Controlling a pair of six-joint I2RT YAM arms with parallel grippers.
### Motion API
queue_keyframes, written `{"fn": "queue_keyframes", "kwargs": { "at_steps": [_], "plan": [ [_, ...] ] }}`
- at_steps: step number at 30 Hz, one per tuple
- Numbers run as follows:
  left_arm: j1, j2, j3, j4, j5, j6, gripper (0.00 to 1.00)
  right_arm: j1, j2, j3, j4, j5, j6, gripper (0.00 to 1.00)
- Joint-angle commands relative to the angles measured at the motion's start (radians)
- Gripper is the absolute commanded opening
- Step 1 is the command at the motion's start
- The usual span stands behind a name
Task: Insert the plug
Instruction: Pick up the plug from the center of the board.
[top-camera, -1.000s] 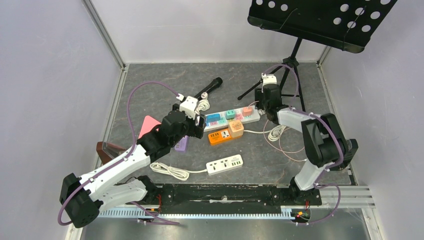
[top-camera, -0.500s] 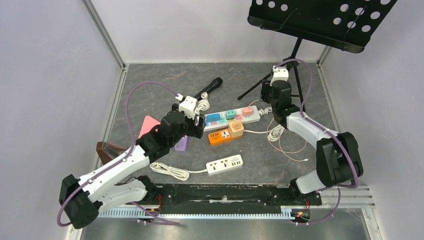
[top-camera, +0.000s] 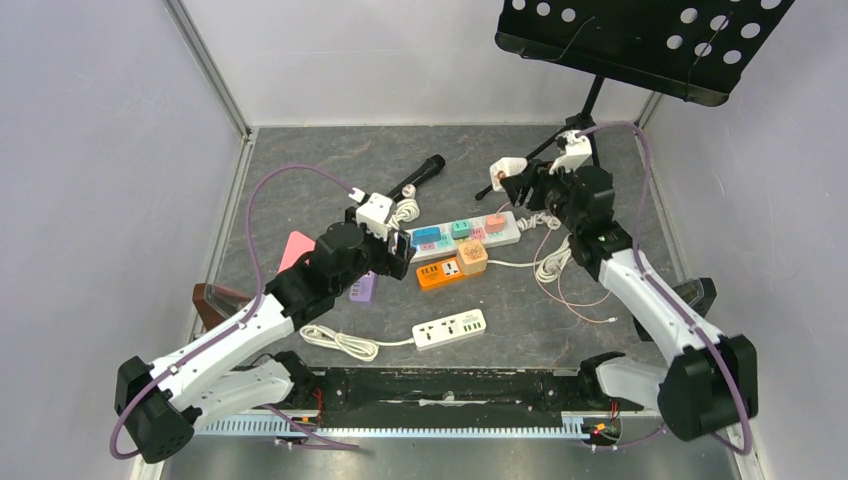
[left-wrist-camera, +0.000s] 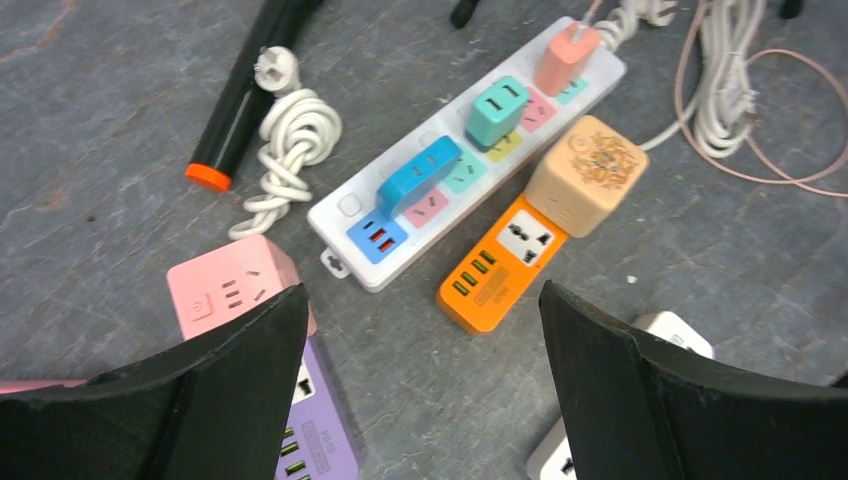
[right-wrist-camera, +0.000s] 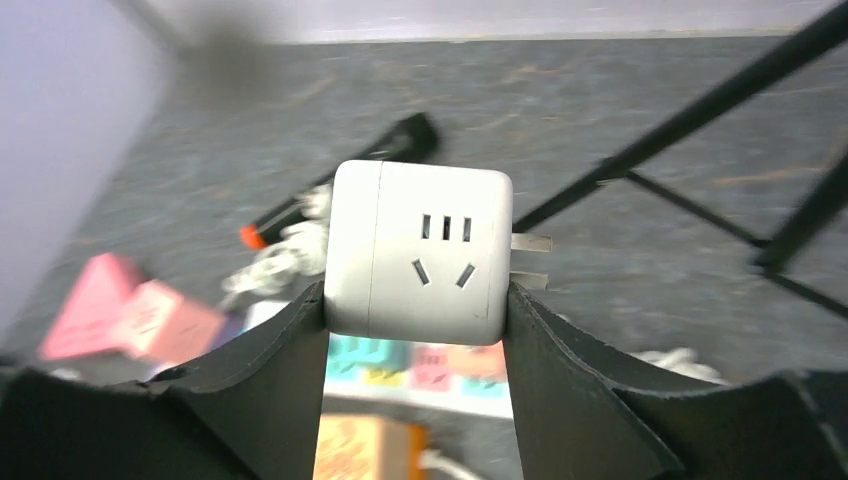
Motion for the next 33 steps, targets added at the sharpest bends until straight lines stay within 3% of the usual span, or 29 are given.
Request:
{"fn": "queue_keyframes", "kwargs": {
  "at_steps": [1,9,12,18,22,27,33],
  "plan": [
    [0.005,-0.037,0.041,0.052,0.116,-0.033,0.91,-0.004,-0.128,-0.079,0.067,-0.310,0.172,0.37],
    [0.005,-0.072,0.079,0.056,0.349,0.037,0.89,-0.002,-0.253,-0.230,0.318,-0.608,0.435,0.37],
    [0.005,-0.090,0.091,0.062,0.456,0.079,0.88,0.006,-0.284,-0.255,0.348,-0.635,0.476,0.37],
    [-0.016,-0.049,0.121,0.110,0.537,0.103,0.84,0.030,-0.332,-0.335,0.482,-0.647,0.606,0.36],
    [-0.097,0.006,0.164,0.062,0.467,0.287,0.84,0.047,-0.340,-0.314,0.389,-0.628,0.622,0.36],
    [-0.119,0.071,0.218,0.028,0.447,0.409,0.86,0.053,-0.340,-0.287,0.243,-0.625,0.588,0.35],
    [-0.135,0.152,0.291,-0.009,0.497,0.497,0.87,0.074,-0.332,-0.304,0.223,-0.629,0.598,0.35]
  ]
}}
